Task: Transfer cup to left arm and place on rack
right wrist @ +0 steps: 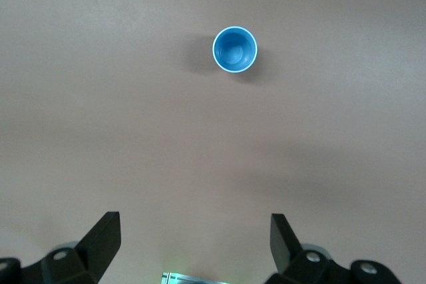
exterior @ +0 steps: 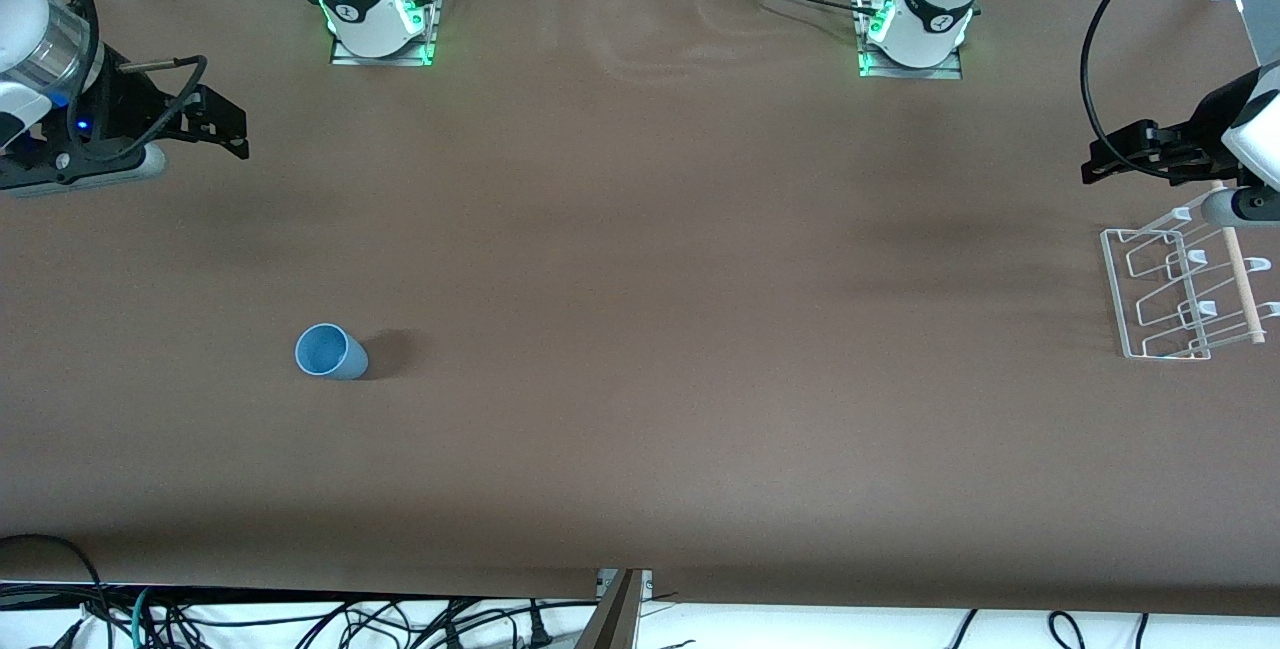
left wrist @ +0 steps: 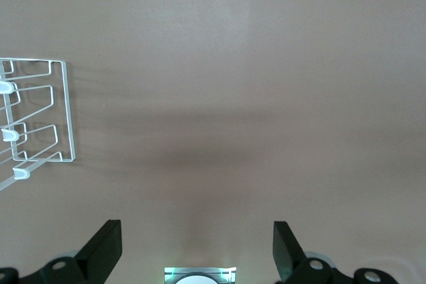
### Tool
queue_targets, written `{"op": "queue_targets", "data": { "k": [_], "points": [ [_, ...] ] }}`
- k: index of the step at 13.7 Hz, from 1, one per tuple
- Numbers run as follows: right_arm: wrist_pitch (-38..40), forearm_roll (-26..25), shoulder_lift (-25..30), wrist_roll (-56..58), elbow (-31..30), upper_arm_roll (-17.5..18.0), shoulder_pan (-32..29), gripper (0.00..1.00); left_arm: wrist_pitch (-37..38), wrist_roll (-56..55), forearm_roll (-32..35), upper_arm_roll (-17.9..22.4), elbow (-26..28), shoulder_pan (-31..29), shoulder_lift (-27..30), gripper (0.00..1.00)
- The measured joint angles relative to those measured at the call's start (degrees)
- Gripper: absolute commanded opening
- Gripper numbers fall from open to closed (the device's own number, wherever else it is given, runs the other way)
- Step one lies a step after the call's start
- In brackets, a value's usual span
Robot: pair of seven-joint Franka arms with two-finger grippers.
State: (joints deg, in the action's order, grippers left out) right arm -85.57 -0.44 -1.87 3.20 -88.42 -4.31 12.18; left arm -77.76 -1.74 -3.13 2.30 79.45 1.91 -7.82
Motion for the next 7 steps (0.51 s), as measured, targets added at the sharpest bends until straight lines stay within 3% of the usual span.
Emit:
{"op": "queue_targets", "data": {
  "k": [7],
  "points": [
    [-2.2,-2.43,-3.68,0.44,-0.08,0.07,0.07,0.99,0.0,0.0,0.0,0.0,0.0,0.0,-0.05,1.0]
  ]
}}
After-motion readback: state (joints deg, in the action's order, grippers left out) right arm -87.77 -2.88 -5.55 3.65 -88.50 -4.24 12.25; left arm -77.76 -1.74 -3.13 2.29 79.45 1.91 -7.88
